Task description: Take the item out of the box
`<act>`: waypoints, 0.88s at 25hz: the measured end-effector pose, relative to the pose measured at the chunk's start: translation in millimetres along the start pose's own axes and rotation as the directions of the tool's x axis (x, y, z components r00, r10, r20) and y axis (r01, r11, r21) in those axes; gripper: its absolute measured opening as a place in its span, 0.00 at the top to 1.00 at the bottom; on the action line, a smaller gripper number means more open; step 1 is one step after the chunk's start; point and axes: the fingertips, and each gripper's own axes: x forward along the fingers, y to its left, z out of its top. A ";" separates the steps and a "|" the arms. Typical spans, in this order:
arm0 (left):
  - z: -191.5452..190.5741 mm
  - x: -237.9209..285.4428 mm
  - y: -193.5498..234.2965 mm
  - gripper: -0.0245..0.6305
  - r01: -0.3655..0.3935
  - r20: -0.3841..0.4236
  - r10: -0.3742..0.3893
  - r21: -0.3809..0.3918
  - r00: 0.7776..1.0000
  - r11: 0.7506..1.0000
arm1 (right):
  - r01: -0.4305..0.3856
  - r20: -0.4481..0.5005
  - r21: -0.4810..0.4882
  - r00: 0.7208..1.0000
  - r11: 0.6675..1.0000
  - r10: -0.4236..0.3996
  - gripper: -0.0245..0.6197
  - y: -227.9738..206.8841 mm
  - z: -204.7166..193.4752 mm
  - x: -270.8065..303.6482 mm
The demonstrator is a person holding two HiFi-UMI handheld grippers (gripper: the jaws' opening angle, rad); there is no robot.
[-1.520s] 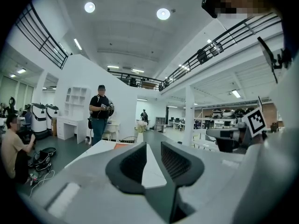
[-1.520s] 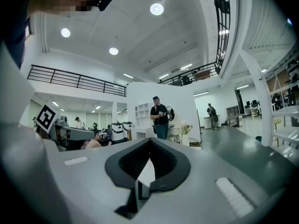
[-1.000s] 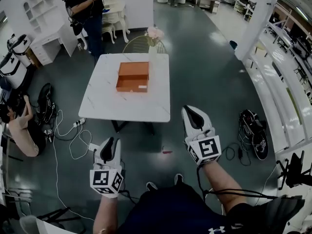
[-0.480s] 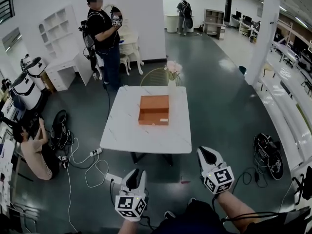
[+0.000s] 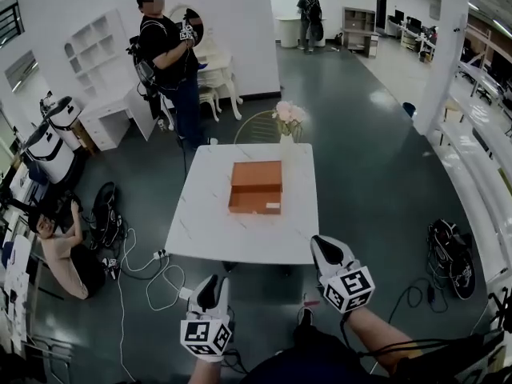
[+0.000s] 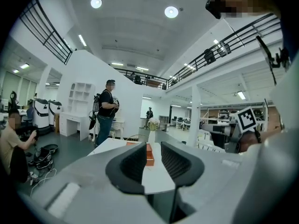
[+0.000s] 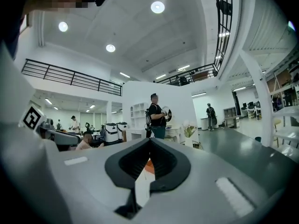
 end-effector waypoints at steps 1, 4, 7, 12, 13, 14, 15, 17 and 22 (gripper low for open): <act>2.3 7.2 3.9 0.80 -0.014 -0.005 0.014 0.006 1.000 1.000 | -0.010 0.001 0.013 1.000 1.000 0.010 0.96 -5.7 -1.9 9.7; 9.5 34.3 11.7 0.80 -0.047 -0.019 0.048 0.025 0.999 0.999 | -0.036 0.004 0.049 0.999 0.998 0.036 0.96 -25.6 -6.2 37.2; 15.2 62.6 11.8 0.80 -0.063 -0.034 0.064 0.040 0.997 0.997 | -0.051 0.001 0.080 0.999 0.996 0.051 0.96 -47.4 -11.5 58.1; 26.0 103.5 10.4 0.80 -0.081 -0.048 0.083 0.057 0.995 0.995 | -0.064 0.004 0.096 0.998 0.993 0.064 0.96 -79.4 -9.1 83.1; 28.3 110.7 11.1 0.80 -0.084 -0.046 0.087 0.061 0.995 0.995 | -0.064 0.004 0.097 0.998 0.993 0.064 0.96 -84.7 -8.8 87.1; 30.5 117.7 11.9 0.80 -0.087 -0.044 0.090 0.064 0.995 0.994 | -0.064 0.004 0.096 0.998 0.993 0.064 0.96 -89.6 -8.4 90.5; 33.2 125.1 13.0 0.80 -0.090 -0.039 0.093 0.066 0.995 0.994 | -0.063 0.006 0.091 0.998 0.994 0.063 0.96 -94.4 -7.3 94.1; 42.4 141.7 16.4 0.80 -0.088 -0.025 0.090 0.068 0.996 0.994 | -0.061 0.014 0.080 0.998 0.995 0.060 0.96 -103.7 -0.8 104.3; 39.4 175.6 34.8 0.80 -0.056 -0.053 0.058 0.050 0.997 0.997 | -0.037 -0.025 0.083 0.999 0.996 0.039 0.96 -112.7 -9.0 133.8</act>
